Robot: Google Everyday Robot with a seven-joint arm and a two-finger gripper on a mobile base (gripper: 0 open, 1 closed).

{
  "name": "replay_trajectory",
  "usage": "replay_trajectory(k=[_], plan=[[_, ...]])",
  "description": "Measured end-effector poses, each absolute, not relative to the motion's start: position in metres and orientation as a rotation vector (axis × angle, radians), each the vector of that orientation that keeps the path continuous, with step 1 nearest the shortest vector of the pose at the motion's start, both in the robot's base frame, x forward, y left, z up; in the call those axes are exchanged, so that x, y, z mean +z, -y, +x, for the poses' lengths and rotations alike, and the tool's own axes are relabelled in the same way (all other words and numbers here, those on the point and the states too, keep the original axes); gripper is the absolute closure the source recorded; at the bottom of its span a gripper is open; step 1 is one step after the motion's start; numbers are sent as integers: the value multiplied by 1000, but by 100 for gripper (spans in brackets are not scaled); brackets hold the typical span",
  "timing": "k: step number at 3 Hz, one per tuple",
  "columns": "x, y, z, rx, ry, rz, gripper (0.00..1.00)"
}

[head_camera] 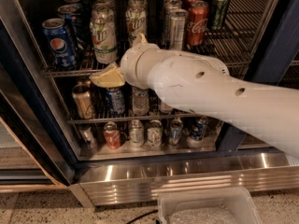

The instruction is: Pick 7up can from top shelf of fridge

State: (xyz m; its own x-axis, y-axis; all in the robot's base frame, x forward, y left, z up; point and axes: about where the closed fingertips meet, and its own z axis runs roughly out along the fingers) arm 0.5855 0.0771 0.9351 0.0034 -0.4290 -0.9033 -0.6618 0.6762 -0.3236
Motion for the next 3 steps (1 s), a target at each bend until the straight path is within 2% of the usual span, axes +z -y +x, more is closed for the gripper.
replay_trajectory(k=[1, 3], plan=[[952, -99, 588, 258, -1590, -919, 0], [963, -113, 590, 264, -1541, -909, 0]])
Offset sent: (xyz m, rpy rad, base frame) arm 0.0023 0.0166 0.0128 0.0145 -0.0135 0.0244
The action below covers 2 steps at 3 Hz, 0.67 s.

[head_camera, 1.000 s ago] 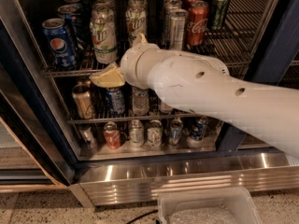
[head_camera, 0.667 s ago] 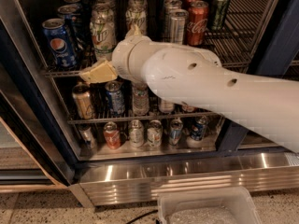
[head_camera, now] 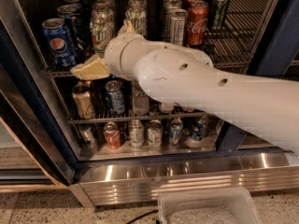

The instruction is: Pick 7up can from top shelf of fridge

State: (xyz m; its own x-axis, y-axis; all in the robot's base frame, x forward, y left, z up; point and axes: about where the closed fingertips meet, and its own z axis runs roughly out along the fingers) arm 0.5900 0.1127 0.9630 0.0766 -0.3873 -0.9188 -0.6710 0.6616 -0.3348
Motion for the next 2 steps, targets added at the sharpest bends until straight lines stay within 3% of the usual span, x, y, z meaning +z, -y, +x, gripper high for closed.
replay_trajectory(k=[2], plan=[[976, -111, 603, 240, -1484, -865, 3]])
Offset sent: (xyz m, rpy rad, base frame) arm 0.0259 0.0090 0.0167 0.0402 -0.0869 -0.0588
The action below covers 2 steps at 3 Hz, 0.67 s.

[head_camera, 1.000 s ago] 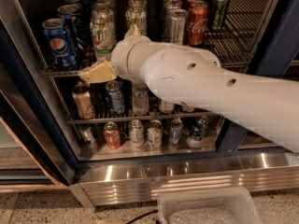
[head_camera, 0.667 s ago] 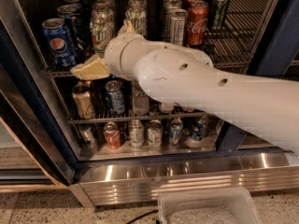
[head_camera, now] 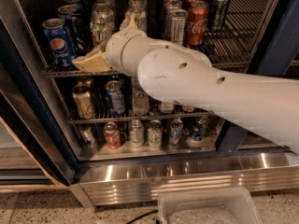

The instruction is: Pick 7up can from top shelf of fridge

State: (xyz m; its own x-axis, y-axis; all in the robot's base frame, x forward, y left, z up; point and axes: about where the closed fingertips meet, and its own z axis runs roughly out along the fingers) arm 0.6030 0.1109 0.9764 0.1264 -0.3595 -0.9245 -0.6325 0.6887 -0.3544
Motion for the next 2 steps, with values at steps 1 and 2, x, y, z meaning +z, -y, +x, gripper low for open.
replay_trajectory(k=[1, 2], plan=[[972, -98, 610, 220, -1496, -840, 0], [969, -95, 614, 213, -1504, -826, 10]])
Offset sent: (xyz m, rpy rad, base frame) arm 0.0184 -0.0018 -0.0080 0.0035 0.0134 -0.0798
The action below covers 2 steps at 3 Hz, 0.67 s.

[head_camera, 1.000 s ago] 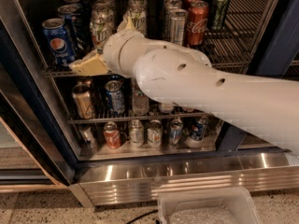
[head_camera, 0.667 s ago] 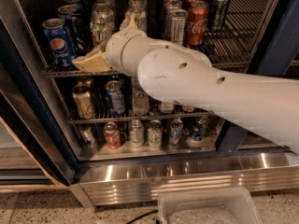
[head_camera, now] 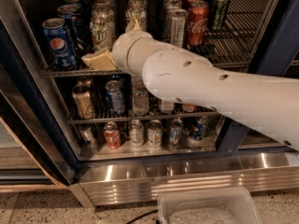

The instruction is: Pick 7up can from top shelf of fridge

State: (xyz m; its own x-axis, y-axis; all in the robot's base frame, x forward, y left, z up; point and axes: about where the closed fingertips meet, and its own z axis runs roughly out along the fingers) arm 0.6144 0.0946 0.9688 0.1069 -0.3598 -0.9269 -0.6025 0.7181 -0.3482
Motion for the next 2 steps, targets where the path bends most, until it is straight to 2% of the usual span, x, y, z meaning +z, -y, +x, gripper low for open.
replay_trajectory(k=[2], plan=[[969, -118, 614, 238, -1499, -850, 17]])
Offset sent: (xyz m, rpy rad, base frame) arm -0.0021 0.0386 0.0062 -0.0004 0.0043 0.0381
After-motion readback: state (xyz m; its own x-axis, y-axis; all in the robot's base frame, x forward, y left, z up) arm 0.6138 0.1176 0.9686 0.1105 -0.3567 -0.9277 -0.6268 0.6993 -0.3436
